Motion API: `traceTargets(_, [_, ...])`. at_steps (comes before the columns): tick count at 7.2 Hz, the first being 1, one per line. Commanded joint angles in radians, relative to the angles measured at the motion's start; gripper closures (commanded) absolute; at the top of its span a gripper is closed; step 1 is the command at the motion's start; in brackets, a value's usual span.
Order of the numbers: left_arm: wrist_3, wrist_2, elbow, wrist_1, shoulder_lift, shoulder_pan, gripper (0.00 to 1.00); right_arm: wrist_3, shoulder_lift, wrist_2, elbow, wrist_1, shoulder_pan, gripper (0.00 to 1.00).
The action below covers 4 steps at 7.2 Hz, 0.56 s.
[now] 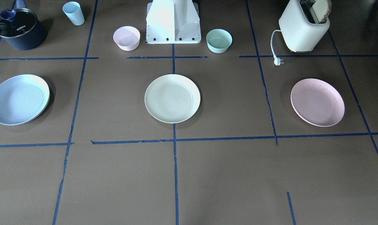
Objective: Stack three plates with pink and blue
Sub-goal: 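Move the left gripper to the rim of the pink plate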
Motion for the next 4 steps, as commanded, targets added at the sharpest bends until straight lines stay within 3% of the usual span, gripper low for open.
traceTargets(1, [-0.365, 0.085, 0.161, -0.379, -0.002, 0.181, 0.00, 0.000, 0.001, 0.003, 0.000, 0.002, 0.000, 0.00])
traceTargets(2, [-0.479, 0.125, 0.200, -0.471, -0.005, 0.233, 0.00, 0.000, 0.001, 0.003, -0.001, 0.001, 0.000, 0.00])
traceTargets(4, [-0.566, 0.128, 0.217, -0.481, -0.009, 0.298, 0.00, 0.000, 0.001, 0.003, -0.001, 0.001, 0.000, 0.00])
